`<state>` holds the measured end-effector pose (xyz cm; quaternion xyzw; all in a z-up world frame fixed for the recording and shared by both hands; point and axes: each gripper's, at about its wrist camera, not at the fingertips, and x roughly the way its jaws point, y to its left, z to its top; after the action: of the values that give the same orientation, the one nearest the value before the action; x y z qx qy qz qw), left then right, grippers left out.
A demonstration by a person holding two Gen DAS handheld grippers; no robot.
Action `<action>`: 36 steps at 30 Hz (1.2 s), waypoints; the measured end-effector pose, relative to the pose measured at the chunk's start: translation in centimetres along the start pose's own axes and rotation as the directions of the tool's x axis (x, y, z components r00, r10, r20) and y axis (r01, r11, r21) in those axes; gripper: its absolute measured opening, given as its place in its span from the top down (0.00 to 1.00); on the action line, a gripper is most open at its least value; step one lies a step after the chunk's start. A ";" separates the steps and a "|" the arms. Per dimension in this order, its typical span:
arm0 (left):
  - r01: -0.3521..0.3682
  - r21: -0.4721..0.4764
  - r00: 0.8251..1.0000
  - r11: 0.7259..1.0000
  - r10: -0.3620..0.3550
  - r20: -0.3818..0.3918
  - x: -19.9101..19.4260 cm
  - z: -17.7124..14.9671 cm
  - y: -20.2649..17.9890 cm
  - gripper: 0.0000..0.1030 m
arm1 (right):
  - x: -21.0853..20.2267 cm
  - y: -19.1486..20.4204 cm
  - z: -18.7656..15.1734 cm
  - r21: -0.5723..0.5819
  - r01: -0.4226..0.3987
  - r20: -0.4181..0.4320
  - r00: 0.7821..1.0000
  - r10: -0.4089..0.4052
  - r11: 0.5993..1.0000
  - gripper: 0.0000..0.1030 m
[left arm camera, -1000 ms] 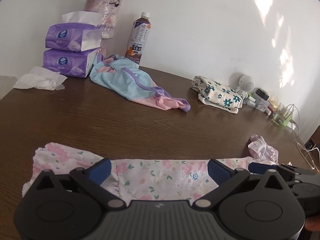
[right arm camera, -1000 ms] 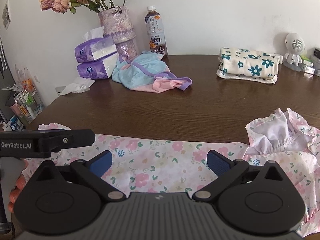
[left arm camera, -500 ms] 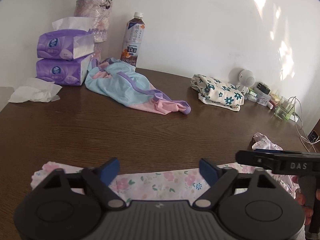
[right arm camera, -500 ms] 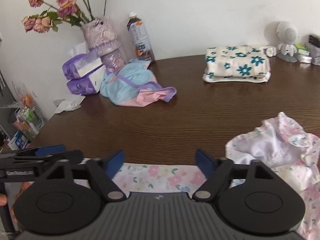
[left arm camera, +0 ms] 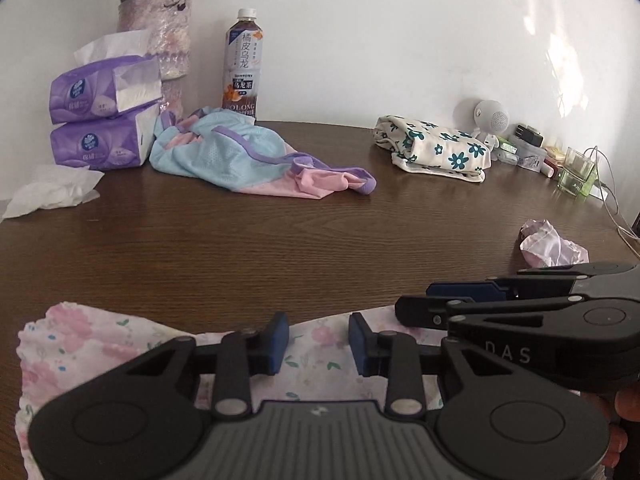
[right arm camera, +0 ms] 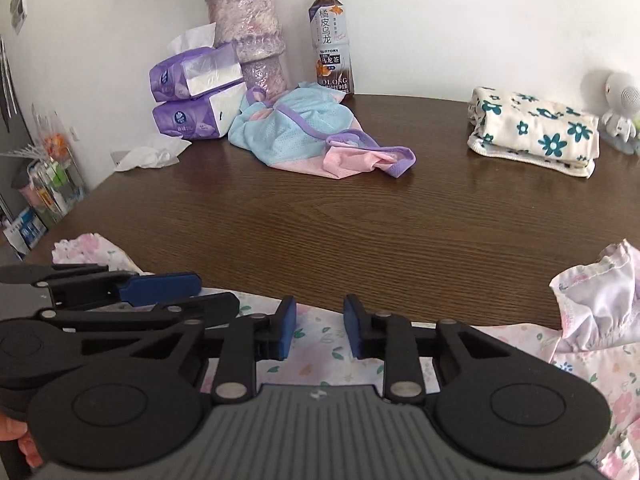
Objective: Fold clothes
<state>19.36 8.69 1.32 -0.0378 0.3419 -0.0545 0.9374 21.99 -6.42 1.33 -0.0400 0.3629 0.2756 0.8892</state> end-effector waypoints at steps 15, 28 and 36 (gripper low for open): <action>-0.026 0.035 0.999 0.999 0.024 0.044 -0.2 -0.8 -0.3 0.72 | -0.3 0.8 -1.0 -0.061 0.073 0.041 0.997 -0.070 0.995 0.74; -0.013 0.005 0.998 1.000 0.013 0.054 -0.3 -1.0 0.0 0.72 | -1.2 -1.0 -1.7 -0.049 0.095 0.062 0.994 -0.092 0.994 0.74; -0.013 -0.001 0.998 1.000 0.013 0.056 -0.4 -1.1 0.0 0.72 | -1.8 -2.3 -2.1 -0.037 0.107 0.065 0.992 -0.104 0.994 0.74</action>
<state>18.37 8.70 0.74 -0.0372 0.3155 -0.0472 0.9470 20.85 -9.75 0.73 -0.0682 0.3265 0.2366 0.9126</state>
